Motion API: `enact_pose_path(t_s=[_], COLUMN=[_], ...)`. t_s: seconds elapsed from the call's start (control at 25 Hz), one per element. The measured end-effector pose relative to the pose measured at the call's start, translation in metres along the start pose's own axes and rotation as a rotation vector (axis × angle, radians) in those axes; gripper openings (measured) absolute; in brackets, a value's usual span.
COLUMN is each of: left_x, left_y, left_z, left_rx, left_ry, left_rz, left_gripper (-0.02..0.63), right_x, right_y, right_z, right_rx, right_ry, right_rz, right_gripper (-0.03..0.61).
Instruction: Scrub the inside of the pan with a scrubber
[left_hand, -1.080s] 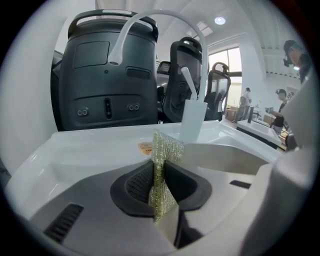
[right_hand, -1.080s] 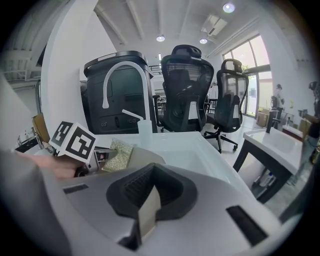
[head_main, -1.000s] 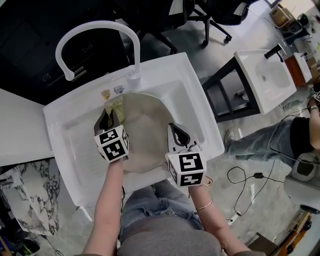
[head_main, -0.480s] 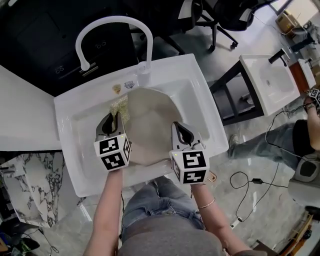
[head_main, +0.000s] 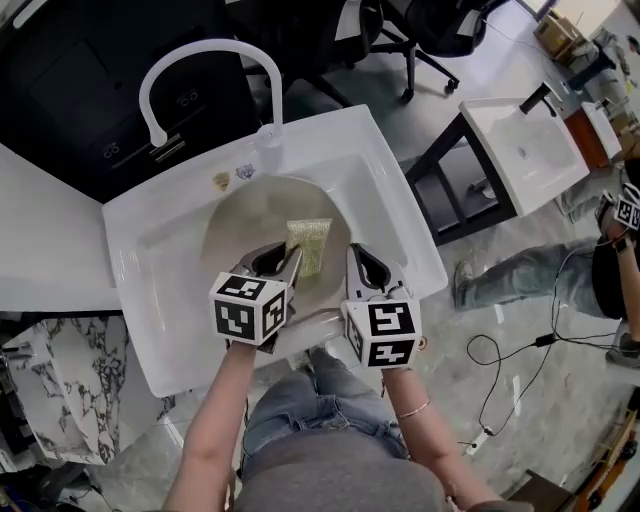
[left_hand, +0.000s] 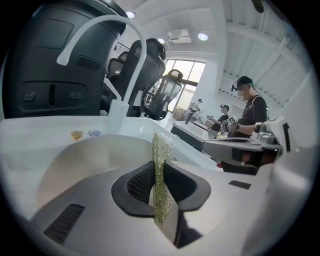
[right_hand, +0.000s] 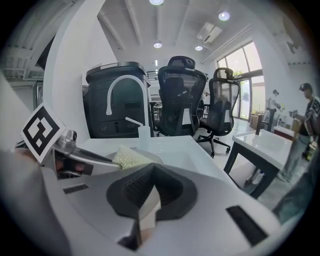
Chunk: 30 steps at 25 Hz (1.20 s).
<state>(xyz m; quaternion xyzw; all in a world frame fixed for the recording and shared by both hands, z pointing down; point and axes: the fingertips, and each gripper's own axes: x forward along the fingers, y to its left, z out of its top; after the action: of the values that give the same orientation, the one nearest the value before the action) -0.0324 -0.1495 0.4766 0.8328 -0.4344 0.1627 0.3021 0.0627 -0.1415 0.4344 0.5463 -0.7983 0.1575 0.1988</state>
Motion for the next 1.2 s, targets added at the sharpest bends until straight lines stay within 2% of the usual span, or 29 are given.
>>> enact_pose_path(t_s=[0.08,0.2,0.44,0.72,0.96,1.2], left_x=[0.009,0.020,0.042,0.061,0.071,0.068], left_y=[-0.014,-0.024,-0.016,0.003,0.035,0.066], left_z=[-0.010,-0.024,-0.034,-0.040,-0.045,-0.051], left_rx=[-0.011,-0.002,0.031,0.146,0.164,0.140], left_ry=[0.060,0.134,0.182,0.214,0.280,0.320], left_rz=[-0.055,-0.068,-0.016,0.091,0.148,0.226], left_gripper=[0.069,0.069,0.067,0.067,0.067,0.072], right_x=[-0.004,-0.008,-0.002,0.018,0.039,0.051], right_y=[-0.003,-0.007,-0.013,-0.007,-0.003,0.000], right_z=[-0.001,-0.002,-0.008,-0.005,0.001,0.005], right_rx=[0.008,0.017,0.023,0.003,-0.016,-0.032], right_ry=[-0.002,-0.002,0.014,0.037,0.055,0.063], right_rz=[-0.009,-0.010,-0.005,0.029,0.052,0.072], right_gripper=[0.009,0.009,0.009,0.009,0.009,0.009])
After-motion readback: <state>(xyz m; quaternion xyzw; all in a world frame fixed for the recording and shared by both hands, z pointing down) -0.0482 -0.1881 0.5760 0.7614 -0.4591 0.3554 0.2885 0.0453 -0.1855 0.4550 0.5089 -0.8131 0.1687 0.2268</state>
